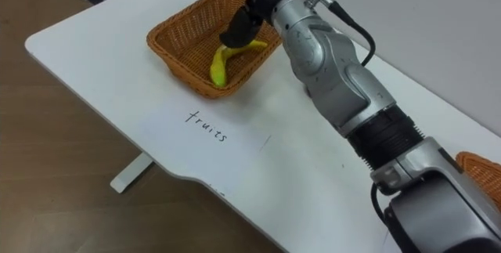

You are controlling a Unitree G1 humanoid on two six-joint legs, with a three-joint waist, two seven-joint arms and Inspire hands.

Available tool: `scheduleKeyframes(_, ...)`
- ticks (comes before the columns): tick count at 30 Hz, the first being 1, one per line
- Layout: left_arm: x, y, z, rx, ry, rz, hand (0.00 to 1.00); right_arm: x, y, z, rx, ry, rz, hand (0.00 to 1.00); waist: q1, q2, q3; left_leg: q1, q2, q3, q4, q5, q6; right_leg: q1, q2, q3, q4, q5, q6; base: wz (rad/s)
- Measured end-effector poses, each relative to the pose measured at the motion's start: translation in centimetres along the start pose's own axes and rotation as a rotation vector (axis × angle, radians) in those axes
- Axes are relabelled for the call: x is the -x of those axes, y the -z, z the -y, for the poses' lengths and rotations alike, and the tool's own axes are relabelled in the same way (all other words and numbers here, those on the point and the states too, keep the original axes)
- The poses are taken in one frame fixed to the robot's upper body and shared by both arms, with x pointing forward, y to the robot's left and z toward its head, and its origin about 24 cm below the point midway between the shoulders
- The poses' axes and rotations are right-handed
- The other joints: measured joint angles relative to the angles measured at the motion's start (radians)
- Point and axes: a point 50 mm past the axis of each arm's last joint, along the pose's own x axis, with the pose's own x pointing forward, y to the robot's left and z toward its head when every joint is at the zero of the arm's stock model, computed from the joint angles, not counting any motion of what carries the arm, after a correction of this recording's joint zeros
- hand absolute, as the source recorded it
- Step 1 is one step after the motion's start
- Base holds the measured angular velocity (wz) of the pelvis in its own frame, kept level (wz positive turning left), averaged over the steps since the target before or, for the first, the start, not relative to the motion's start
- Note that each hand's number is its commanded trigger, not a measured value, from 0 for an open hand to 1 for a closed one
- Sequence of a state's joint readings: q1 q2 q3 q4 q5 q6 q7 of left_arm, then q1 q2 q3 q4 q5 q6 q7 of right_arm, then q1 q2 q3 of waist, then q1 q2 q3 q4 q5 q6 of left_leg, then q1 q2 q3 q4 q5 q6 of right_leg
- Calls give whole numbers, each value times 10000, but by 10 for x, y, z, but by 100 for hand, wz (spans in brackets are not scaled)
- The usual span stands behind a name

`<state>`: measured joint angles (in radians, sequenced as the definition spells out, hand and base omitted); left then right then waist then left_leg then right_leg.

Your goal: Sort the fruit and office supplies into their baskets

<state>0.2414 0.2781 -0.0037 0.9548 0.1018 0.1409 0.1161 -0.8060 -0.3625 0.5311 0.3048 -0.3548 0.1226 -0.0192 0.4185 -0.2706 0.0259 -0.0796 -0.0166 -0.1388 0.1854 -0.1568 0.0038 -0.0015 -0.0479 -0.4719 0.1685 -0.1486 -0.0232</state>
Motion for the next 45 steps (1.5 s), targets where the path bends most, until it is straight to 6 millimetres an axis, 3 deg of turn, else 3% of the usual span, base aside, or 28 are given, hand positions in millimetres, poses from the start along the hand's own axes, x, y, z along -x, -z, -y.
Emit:
scheduleKeyframes(15,0,2,-1,-33,-86,-96,0,0,-3,-6,167,-246,127,0,-38,-20,-6,-43,-7,-16,14,1,-1,-23,-3,-4,-1,0,0,0)
scheduleKeyframes(29,0,12,1,46,17,-445,0,2,0,-1,400,-6,377,0,-518,12,17,18,-18,-16,48,0,0,74,-20,23,1,-6,11,0)
scheduleKeyframes(35,-1,3,0,86,-77,-144,0,4,6,4,520,221,251,0,-599,197,107,21,-31,2,106,-3,1,91,-22,67,2,-6,10,-1)
scheduleKeyframes(39,-1,2,4,88,10,-114,0,5,8,7,595,283,188,0,-682,462,76,39,-47,41,126,-5,7,87,-25,260,1,-6,10,-2)
scheduleKeyframes(44,2,7,12,101,177,-252,0,7,13,14,86,601,8,0,-883,640,14,214,-37,112,151,-2,8,188,-20,340,5,-6,11,-4)
scheduleKeyframes(45,2,9,13,102,205,-358,0,8,15,14,24,612,-63,0,-914,684,-37,252,-21,159,117,-2,9,219,-16,382,8,-6,11,-11)
